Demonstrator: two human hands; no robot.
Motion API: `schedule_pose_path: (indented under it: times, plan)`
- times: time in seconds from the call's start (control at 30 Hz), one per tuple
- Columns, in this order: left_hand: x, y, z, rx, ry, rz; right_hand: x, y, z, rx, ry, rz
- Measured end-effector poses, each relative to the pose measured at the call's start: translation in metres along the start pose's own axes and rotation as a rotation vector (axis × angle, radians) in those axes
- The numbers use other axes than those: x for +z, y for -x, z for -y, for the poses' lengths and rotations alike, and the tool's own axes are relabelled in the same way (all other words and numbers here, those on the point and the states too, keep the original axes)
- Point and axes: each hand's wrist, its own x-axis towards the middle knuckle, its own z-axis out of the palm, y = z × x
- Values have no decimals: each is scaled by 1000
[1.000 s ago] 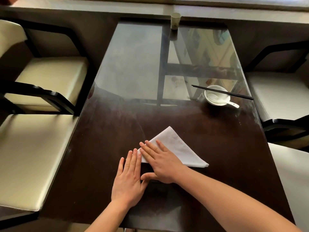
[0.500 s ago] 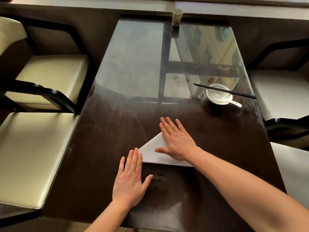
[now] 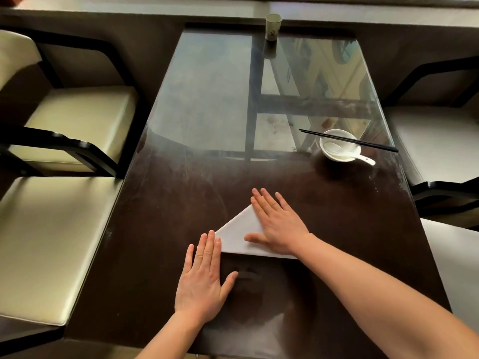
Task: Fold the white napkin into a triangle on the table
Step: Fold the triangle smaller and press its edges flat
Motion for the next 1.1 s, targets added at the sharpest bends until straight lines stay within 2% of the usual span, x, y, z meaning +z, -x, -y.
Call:
schedule_pose_path:
  times: [0.17,0.37,0.43,0.67,0.93,1.1]
  plan:
    - [-13,-13,-2,-1,48,-13,5,-3,1,17,-43,-1]
    - [-26,-82,-14,291,49,71,8,-5,-6,-20,-44,38]
    - [-22,-86,-8,325,1,94,8,-5,-7,-22,-42,45]
    - [-10,-41,35,266,-46,35,5,-4,-3,-12,-40,48]
    - [-13,-10,47,183,-14,79,1,0,-4,-23,-21,45]
    - [-27,-24,33,189,24,-2,-4,21,-3,127,-43,-72]
